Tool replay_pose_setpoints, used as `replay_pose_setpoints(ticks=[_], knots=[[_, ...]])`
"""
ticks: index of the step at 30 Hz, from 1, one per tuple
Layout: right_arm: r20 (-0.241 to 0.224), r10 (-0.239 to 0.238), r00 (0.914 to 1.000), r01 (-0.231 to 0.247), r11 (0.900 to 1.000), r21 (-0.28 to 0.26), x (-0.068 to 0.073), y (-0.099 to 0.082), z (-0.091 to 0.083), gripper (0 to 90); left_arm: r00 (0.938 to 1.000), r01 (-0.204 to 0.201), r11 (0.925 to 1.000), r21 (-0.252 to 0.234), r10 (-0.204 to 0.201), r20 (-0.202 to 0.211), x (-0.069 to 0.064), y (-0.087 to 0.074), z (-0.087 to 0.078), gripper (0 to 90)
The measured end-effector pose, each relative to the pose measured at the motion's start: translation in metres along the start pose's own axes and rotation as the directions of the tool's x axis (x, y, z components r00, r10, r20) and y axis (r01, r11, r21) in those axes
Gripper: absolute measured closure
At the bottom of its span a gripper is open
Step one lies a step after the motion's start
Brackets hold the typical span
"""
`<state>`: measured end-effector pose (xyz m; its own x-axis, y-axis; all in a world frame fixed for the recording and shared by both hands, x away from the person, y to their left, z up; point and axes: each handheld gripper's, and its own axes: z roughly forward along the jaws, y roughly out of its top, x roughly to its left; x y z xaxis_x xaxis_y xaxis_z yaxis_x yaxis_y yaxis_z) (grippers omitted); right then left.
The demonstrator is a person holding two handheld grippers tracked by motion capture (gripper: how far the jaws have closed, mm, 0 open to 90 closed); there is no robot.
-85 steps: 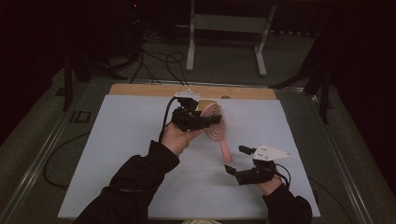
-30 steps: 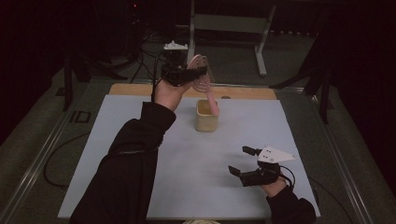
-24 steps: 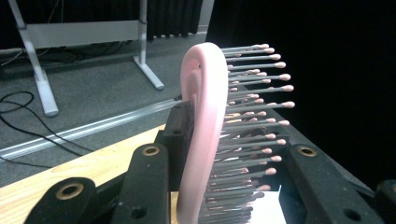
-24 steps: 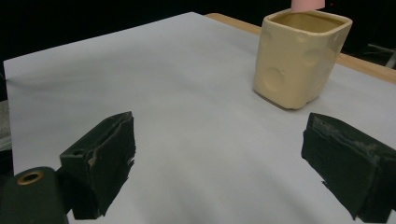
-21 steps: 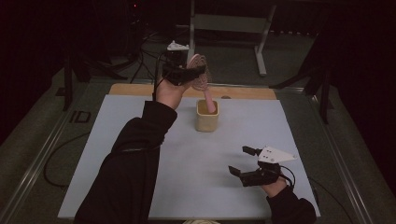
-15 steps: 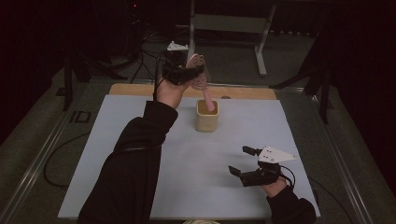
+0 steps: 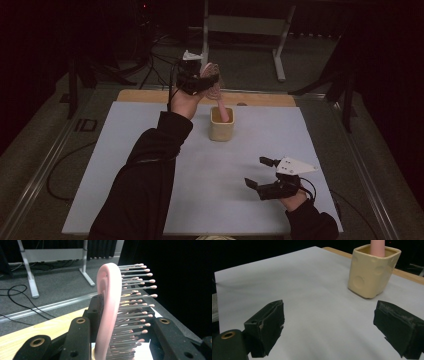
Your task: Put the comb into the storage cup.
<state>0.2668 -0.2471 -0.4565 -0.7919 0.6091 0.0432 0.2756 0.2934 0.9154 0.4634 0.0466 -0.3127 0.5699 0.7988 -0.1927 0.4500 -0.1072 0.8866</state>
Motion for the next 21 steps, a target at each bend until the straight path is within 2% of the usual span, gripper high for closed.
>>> replay_pose_setpoints(ticks=[8, 21], knots=[[-0.002, 0.000, 1.0000, 0.000, 1.0000, -0.002, 0.000, 0.000, 0.000, 9.5, 0.9998, 0.019, 0.9998, 0.010, -0.019, 0.008, 0.003, -0.008, 0.006, 65.7], [-0.001, 0.001, 1.0000, -0.001, 1.0000, 0.001, 0.000, 0.000, 0.000, 9.5, 0.9999, 0.016, 0.9992, 0.038, -0.016, 0.004, 0.002, -0.020, 0.017, 65.4]])
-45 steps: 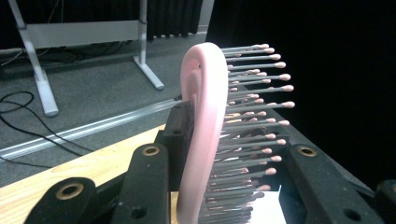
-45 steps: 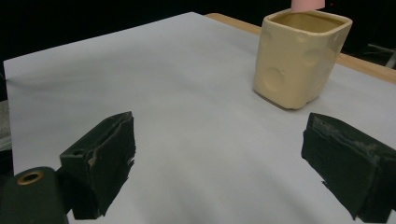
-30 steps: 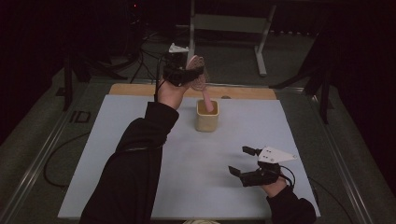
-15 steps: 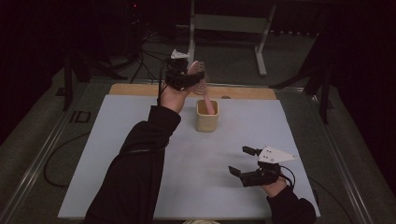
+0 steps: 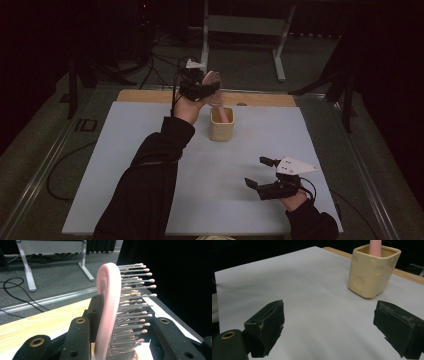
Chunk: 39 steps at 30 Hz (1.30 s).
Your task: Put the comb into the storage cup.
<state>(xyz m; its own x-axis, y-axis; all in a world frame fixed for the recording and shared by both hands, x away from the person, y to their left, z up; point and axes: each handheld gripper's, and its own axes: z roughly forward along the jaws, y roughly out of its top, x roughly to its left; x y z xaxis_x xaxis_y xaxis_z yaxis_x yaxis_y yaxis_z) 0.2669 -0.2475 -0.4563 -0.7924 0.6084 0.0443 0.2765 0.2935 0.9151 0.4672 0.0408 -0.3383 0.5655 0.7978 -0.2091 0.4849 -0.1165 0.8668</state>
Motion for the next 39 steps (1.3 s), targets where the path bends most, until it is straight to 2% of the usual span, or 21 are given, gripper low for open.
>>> replay_pose_setpoints(ticks=[18, 29, 39], knots=[[0.001, 0.001, 1.0000, -0.001, 1.0000, 0.001, 0.000, 0.000, 0.000, 9.5, 0.9999, -0.007, 0.9991, 0.041, 0.007, 0.012, 0.003, -0.017, 0.014, 65.3], [-0.001, 0.004, 1.0000, -0.004, 1.0000, 0.005, -0.001, 0.000, 0.000, 9.5, 0.9992, 0.022, 0.9990, 0.039, -0.023, 0.032, 0.009, -0.025, 0.018, 65.1], [-0.002, 0.003, 1.0000, -0.003, 1.0000, 0.006, -0.001, 0.000, 0.000, 9.5, 0.9991, 0.033, 0.9970, 0.071, -0.035, 0.026, 0.013, -0.032, 0.024, 65.0]])
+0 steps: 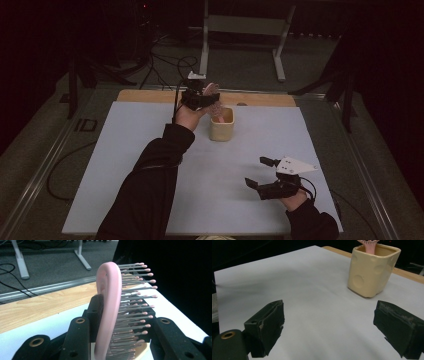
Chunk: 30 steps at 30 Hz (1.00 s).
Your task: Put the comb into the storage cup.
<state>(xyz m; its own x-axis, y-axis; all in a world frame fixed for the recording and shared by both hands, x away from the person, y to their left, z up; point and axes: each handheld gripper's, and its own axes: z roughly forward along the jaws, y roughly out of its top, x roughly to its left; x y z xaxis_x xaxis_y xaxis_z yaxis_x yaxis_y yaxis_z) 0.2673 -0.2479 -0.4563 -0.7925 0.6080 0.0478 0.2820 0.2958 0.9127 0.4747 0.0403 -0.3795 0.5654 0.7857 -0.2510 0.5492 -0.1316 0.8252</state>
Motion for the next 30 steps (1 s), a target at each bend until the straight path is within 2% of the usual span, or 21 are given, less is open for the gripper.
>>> replay_pose_setpoints(ticks=[13, 17, 19, 21, 24, 26, 27, 28, 29, 30], knots=[[0.002, 0.004, 1.0000, -0.004, 1.0000, -0.002, 0.0002, -0.0004, 0.0005, 9.5, 0.9997, 0.023, 0.9997, 0.002, -0.023, 0.012, 0.0043, -0.0074, 0.0053, 64.5], [0.000, 0.001, 1.0000, -0.001, 1.0000, -0.001, 0.0002, -0.0004, 0.0006, 9.5, 0.9998, 0.017, 0.9998, 0.005, -0.017, 0.011, 0.0057, -0.0082, 0.0049, 64.0], [0.000, 0.001, 1.0000, -0.001, 1.0000, -0.001, 0.0002, -0.0005, 0.0008, 9.5, 0.9993, 0.027, 0.9996, 0.012, -0.027, 0.027, 0.0069, -0.0084, 0.0053, 61.7], [0.000, 0.002, 1.0000, -0.002, 1.0000, 0.000, 0.0006, -0.0004, 0.0008, 9.5, 0.9995, 0.017, 0.9997, 0.019, -0.018, 0.025, 0.0070, -0.0082, 0.0051, 50.0], [0.000, -0.002, 1.0000, 0.002, 1.0000, -0.001, 0.0005, -0.0003, 0.0006, 9.5, 0.9997, 0.004, 0.9977, 0.068, -0.006, 0.026, 0.0060, -0.0078, 0.0075, 23.8], [-0.001, 0.000, 1.0000, 0.000, 1.0000, 0.001, 0.0003, -0.0003, 0.0007, 9.5, 0.9992, -0.011, 0.9971, 0.076, 0.008, 0.039, 0.0061, -0.0086, 0.0073, 8.8], [-0.001, 0.000, 1.0000, 0.000, 1.0000, 0.001, 0.0003, -0.0003, 0.0007, 9.5, 0.9992, -0.011, 0.9971, 0.076, 0.008, 0.039, 0.0061, -0.0086, 0.0073, 4.9], [0.000, -0.001, 1.0000, 0.001, 1.0000, 0.003, 0.0004, -0.0004, 0.0008, 9.5, 0.9982, -0.017, 0.9969, 0.076, 0.012, 0.059, 0.0065, -0.0092, 0.0053, 4.9], [0.001, -0.004, 1.0000, 0.004, 1.0000, 0.002, 0.0007, -0.0001, 0.0010, 9.5, 0.9978, -0.019, 0.9969, 0.076, 0.015, 0.065, 0.0062, -0.0093, 0.0048, 0.3], [0.002, -0.005, 1.0000, 0.005, 1.0000, 0.004, 0.0007, 0.0001, 0.0008, 9.5, 0.9985, -0.023, 0.9969, 0.075, 0.019, 0.051, 0.0055, -0.0094, 0.0039, 0.3]])
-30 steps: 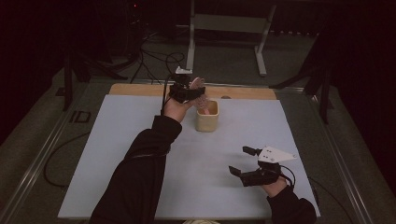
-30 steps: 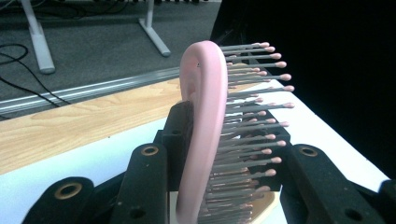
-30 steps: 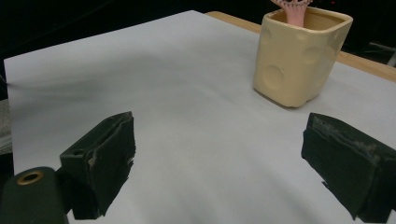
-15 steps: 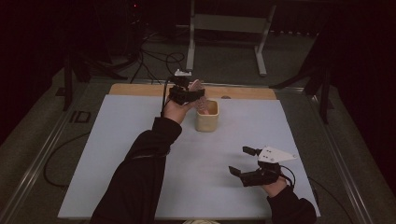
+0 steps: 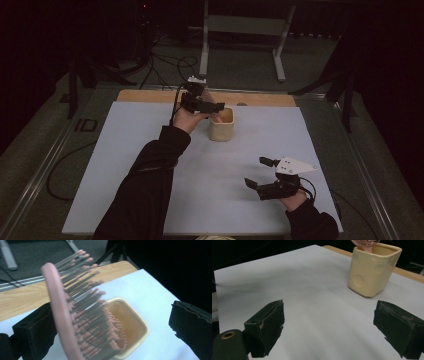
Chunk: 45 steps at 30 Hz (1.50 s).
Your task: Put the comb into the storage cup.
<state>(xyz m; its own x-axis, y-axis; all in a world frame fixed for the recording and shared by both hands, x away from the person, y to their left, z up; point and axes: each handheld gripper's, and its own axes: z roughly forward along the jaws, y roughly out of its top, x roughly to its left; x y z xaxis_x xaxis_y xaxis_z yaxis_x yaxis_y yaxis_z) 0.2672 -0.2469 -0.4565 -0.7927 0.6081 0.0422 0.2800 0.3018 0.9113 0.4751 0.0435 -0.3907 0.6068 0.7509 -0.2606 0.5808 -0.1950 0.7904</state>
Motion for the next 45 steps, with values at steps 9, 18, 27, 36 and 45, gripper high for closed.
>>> replay_pose_setpoints(ticks=[9, 18, 27, 36, 45], knots=[[-0.001, 0.002, 1.0000, -0.002, 0.9999, -0.011, -0.001, 0.000, 0.000, 9.5, 0.9999, -0.006, 0.9999, -0.013, 0.006, 0.009, 0.005, -0.002, -0.009, 0.0], [-0.008, 0.004, 1.0000, -0.004, 1.0000, -0.006, -0.001, 0.001, 0.001, 9.5, 0.9991, -0.037, 0.9993, 0.010, 0.037, 0.023, 0.010, -0.007, -0.016, 0.0], [-0.014, 0.014, 0.9998, -0.014, 0.9999, -0.004, -0.002, 0.000, 0.003, 9.5, 0.9975, -0.067, 0.9976, -0.019, 0.067, 0.021, 0.017, -0.007, -0.035, 0.0], [-0.014, 0.007, 0.9999, -0.007, 1.0000, 0.000, -0.002, 0.000, 0.003, 9.5, 0.9932, -0.094, 0.9950, -0.035, 0.096, 0.066, 0.019, -0.010, -0.047, 0.0], [-0.013, 0.011, 0.9999, -0.011, 0.9999, 0.003, -0.001, 0.000, 0.004, 9.5, 0.9901, -0.117, 0.9925, -0.037, 0.119, 0.074, 0.020, -0.018, -0.066, 0.0]])
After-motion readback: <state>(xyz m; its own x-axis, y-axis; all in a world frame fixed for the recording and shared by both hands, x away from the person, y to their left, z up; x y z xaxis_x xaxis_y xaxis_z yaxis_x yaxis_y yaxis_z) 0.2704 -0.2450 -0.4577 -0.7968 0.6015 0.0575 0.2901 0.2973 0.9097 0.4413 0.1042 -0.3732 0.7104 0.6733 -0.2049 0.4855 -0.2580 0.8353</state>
